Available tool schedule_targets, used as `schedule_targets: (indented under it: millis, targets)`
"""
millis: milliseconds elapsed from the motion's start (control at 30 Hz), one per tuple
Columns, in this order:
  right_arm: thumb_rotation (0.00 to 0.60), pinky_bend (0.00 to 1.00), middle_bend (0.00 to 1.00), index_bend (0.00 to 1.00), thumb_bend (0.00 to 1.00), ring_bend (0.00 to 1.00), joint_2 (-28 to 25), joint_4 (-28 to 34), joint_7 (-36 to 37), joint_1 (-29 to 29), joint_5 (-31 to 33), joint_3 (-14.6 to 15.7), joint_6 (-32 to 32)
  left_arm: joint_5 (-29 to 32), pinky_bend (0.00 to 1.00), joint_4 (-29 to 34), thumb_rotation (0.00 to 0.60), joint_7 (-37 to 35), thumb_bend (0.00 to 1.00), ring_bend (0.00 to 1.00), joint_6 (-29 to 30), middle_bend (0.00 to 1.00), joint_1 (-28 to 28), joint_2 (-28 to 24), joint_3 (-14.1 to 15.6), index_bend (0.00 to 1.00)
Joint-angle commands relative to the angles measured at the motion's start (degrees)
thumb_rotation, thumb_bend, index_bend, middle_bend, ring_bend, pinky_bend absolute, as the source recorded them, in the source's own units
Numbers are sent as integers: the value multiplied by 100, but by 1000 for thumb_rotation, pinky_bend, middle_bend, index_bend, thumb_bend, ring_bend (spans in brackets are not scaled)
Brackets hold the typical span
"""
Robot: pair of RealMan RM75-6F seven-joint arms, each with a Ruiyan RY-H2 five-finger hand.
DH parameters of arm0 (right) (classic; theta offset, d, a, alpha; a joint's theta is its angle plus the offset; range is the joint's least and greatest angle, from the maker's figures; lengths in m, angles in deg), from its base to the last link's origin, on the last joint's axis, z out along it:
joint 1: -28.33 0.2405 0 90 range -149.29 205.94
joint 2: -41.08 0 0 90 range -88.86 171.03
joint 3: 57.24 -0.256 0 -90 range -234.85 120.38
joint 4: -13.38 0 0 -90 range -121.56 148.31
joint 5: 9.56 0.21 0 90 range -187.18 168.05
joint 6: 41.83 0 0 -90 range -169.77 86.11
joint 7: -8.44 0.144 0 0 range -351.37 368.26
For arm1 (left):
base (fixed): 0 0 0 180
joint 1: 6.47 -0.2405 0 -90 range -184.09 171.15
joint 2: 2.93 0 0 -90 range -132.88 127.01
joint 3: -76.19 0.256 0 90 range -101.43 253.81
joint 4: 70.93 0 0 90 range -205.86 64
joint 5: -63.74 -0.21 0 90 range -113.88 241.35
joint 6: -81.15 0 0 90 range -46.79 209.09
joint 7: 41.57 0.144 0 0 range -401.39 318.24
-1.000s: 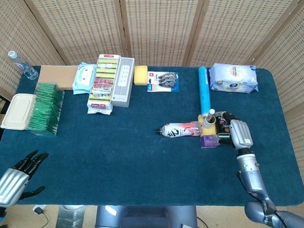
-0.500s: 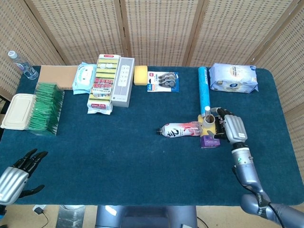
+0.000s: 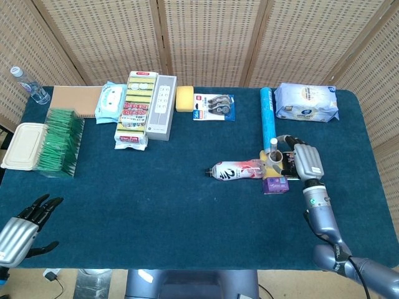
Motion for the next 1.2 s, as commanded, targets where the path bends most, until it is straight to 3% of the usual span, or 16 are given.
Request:
schedule_targets:
  millis: [33, 333, 833, 1200]
  targets:
    - [600, 349, 327, 255, 243, 323, 21, -38, -12, 27, 20, 8, 18, 14, 297, 9, 600, 7, 114, 76, -10, 156, 2, -1, -5, 0]
    - [600, 385, 370, 294, 245, 393, 150, -199, -144, 118, 100, 60, 39, 24, 297, 20, 600, 11, 113, 76, -26, 156, 4, -7, -3, 0]
    - [600, 399, 390, 318, 246, 402, 337, -374, -307, 241, 241, 77, 34, -45, 297, 6, 600, -7, 114, 76, 12, 156, 4, -17, 23, 0]
    - [600, 464, 430, 411, 254, 429, 368, -433, -400, 248, 317, 88, -8, -45, 297, 19, 600, -8, 114, 76, 5, 156, 12, -24, 23, 0]
